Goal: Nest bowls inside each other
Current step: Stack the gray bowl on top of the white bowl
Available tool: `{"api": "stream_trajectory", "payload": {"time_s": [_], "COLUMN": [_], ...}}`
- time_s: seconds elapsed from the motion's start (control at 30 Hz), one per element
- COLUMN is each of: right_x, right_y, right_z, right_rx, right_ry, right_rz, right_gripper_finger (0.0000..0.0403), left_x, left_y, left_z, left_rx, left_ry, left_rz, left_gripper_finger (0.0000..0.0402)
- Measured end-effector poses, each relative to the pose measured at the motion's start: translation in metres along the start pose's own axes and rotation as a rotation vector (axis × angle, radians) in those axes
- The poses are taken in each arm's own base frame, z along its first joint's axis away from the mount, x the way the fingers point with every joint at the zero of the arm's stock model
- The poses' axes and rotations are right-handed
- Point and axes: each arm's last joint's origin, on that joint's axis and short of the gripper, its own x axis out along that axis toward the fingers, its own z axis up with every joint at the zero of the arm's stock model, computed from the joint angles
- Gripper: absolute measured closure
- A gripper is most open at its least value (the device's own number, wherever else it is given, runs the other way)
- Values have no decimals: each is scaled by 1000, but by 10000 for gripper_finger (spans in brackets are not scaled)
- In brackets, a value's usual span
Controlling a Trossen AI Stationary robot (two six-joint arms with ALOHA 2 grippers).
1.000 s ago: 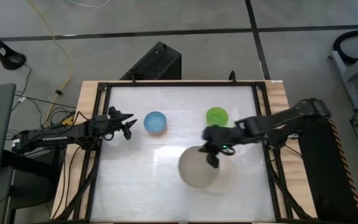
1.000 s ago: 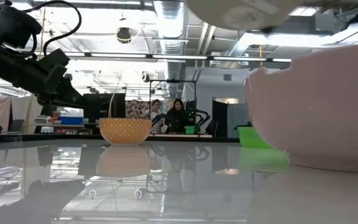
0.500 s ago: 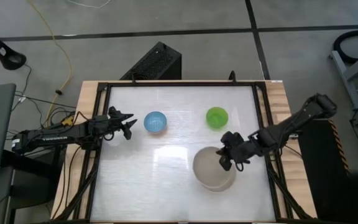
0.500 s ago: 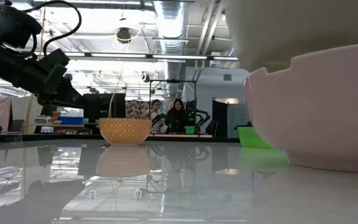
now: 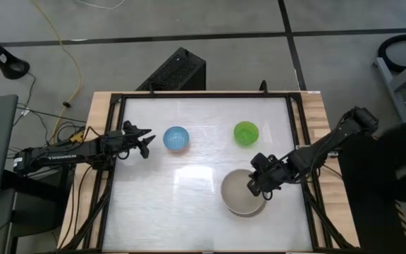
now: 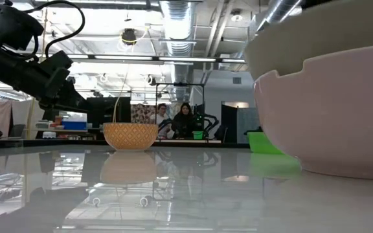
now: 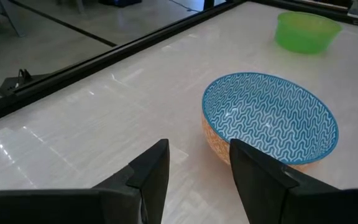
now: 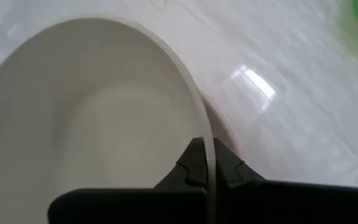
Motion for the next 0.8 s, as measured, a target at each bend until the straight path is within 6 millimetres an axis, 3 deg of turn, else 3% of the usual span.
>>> {"api": "stream_trajectory", "payload": {"time_s": [0.3, 0.8], "right_x": [-1, 0], "right_y": [0, -1], "right_z": [-6, -3], "right_rx": [13, 18], "right_ry": [23, 18], "right_rz": [-12, -19], "right_gripper_finger": [390, 274], "left_x": [0, 0], "left_y": [0, 0], "left_z": [0, 0], "left_rx": [0, 0], "left_ry": [0, 0], "left_rz": [0, 0], "left_gripper_finger": [244, 244]}}
